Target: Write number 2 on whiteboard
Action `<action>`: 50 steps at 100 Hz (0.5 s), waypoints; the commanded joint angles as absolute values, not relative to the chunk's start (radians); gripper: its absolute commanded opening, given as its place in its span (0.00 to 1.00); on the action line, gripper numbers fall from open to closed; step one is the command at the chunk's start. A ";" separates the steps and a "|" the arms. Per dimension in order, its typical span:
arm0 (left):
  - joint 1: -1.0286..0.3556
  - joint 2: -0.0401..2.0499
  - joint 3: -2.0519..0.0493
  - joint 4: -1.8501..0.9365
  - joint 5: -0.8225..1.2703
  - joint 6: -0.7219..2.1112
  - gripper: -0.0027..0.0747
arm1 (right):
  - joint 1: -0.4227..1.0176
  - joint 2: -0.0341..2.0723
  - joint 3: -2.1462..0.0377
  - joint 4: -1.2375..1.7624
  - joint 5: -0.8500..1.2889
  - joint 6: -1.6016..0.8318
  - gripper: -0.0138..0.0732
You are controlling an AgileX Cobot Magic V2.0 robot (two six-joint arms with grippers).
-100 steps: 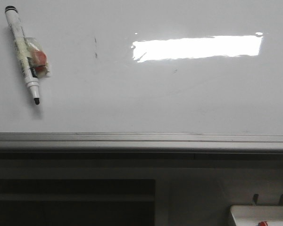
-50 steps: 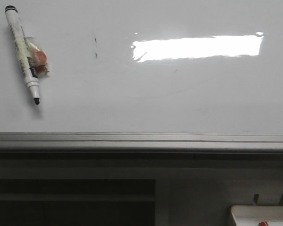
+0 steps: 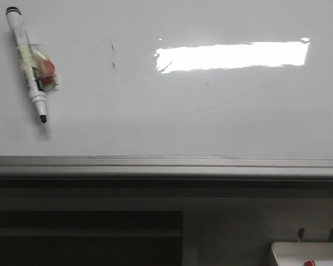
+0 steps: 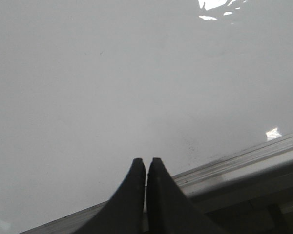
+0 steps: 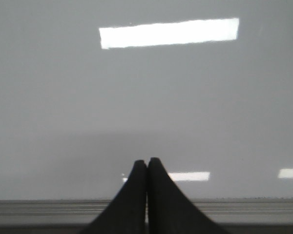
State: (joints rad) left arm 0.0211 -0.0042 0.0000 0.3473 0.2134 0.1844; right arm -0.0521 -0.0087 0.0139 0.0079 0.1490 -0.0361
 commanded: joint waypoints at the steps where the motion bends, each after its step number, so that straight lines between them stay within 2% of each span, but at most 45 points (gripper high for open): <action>1: 0.024 -0.032 0.011 0.353 0.117 0.174 0.01 | -0.052 -0.030 0.040 0.000 0.058 -0.039 0.08; 20: 0.024 -0.032 0.011 0.161 -0.009 0.173 0.01 | -0.052 -0.030 0.040 0.000 0.018 -0.039 0.08; 50: 0.028 -0.032 0.011 0.151 -0.061 0.173 0.01 | -0.052 -0.030 0.040 0.000 -0.194 -0.039 0.08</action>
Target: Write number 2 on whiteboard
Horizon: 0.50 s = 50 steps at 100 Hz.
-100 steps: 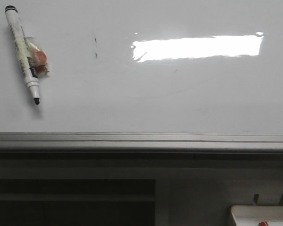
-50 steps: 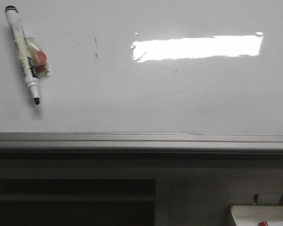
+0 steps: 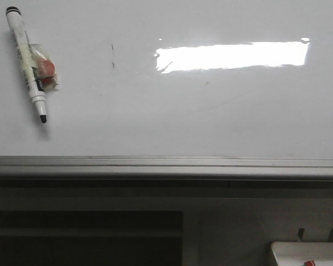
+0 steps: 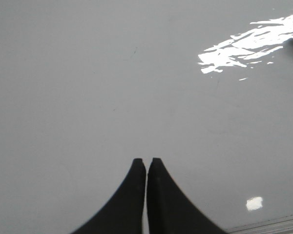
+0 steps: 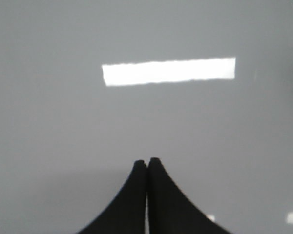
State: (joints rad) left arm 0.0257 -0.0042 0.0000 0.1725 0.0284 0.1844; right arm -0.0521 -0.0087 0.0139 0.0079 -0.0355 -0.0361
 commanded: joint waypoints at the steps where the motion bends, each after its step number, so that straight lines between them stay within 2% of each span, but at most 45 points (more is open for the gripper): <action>1: 0.028 -0.032 0.011 0.147 -0.063 0.173 0.01 | -0.052 -0.030 0.040 0.000 -0.204 -0.039 0.08; 19: 0.028 -0.032 0.011 0.014 -0.082 0.173 0.01 | -0.052 -0.030 0.040 0.000 -0.237 -0.039 0.08; 25: 0.028 -0.032 0.011 -0.006 -0.108 0.173 0.01 | -0.052 -0.030 0.040 0.000 -0.201 -0.039 0.08; 35: 0.028 -0.032 0.004 -0.193 -0.127 0.171 0.01 | -0.052 -0.028 0.030 0.018 -0.146 -0.032 0.08; 42: 0.028 -0.030 -0.006 -0.206 -0.092 0.171 0.01 | -0.052 -0.019 0.006 0.056 -0.109 -0.032 0.08; 50: 0.028 -0.014 -0.056 -0.208 0.000 0.171 0.01 | -0.052 0.019 -0.052 0.072 0.033 -0.032 0.08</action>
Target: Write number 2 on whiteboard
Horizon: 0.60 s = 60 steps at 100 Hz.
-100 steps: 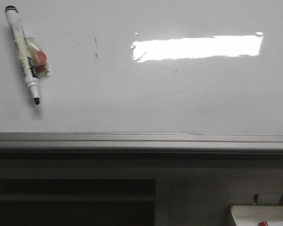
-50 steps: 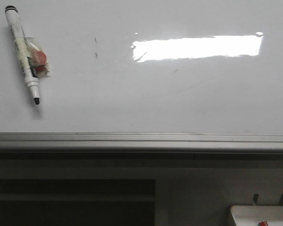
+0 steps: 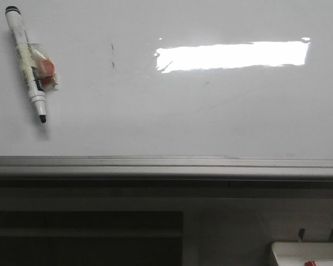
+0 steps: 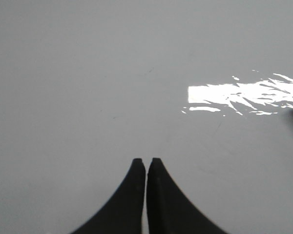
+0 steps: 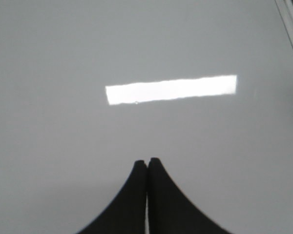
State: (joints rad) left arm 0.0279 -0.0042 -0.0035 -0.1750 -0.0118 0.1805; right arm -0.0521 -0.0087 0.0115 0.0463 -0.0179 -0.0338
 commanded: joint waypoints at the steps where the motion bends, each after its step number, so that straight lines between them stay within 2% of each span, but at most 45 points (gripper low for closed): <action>1: 0.028 -0.009 -0.064 -0.209 0.022 0.171 0.01 | -0.052 0.029 -0.058 0.078 0.047 -0.032 0.08; 17: 0.029 0.113 -0.247 -0.205 0.283 0.171 0.01 | -0.052 0.199 -0.207 0.096 0.274 -0.032 0.08; 36: 0.029 0.221 -0.311 -0.216 0.283 0.171 0.01 | -0.052 0.333 -0.276 0.126 0.210 -0.032 0.08; 44: 0.029 0.242 -0.311 -0.309 0.271 0.171 0.02 | -0.052 0.360 -0.276 0.126 0.202 -0.032 0.08; 51: 0.029 0.258 -0.311 -0.403 0.264 0.171 0.12 | -0.052 0.372 -0.276 0.126 0.211 -0.032 0.08; 52: 0.029 0.261 -0.311 -0.415 0.262 0.171 0.16 | -0.051 0.375 -0.276 0.126 0.211 -0.032 0.08; 53: 0.029 0.263 -0.311 -0.420 0.259 0.171 0.16 | -0.051 0.375 -0.276 0.126 0.211 -0.032 0.08; 60: 0.029 0.278 -0.307 -0.437 0.215 0.171 0.33 | -0.044 0.375 -0.276 0.128 0.211 -0.032 0.08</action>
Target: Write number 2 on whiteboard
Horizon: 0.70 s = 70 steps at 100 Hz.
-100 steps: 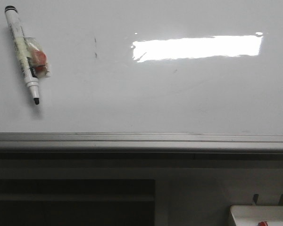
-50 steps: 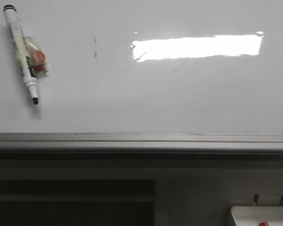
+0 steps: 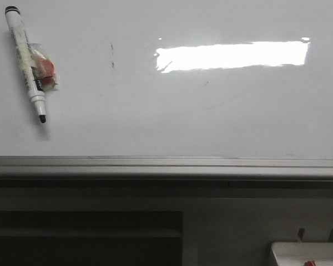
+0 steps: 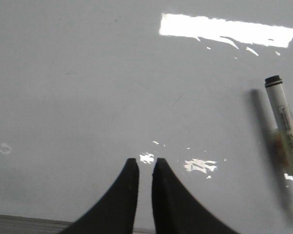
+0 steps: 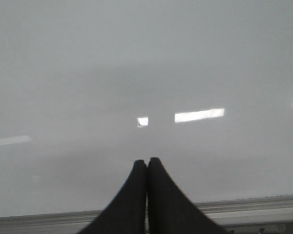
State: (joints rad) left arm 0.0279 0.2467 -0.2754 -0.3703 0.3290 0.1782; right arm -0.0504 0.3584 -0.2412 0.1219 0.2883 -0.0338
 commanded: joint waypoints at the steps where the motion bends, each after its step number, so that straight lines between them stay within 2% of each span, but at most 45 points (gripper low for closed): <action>1: 0.029 0.281 -0.306 -0.435 0.209 0.171 0.36 | -0.042 0.375 -0.276 0.129 0.208 -0.032 0.08; 10: 0.029 0.300 -0.291 -0.453 0.117 0.173 0.47 | -0.031 0.375 -0.276 0.129 0.179 -0.032 0.08; 26: -0.029 0.330 -0.301 -0.508 0.147 0.226 0.46 | 0.006 0.375 -0.276 0.157 0.267 -0.027 0.08; 43: -0.202 0.359 -0.301 -0.651 0.121 0.413 0.46 | 0.091 0.375 -0.276 0.157 0.212 -0.115 0.08; 70: -0.481 0.511 -0.301 -0.633 -0.140 0.413 0.46 | 0.198 0.375 -0.276 0.157 0.212 -0.139 0.08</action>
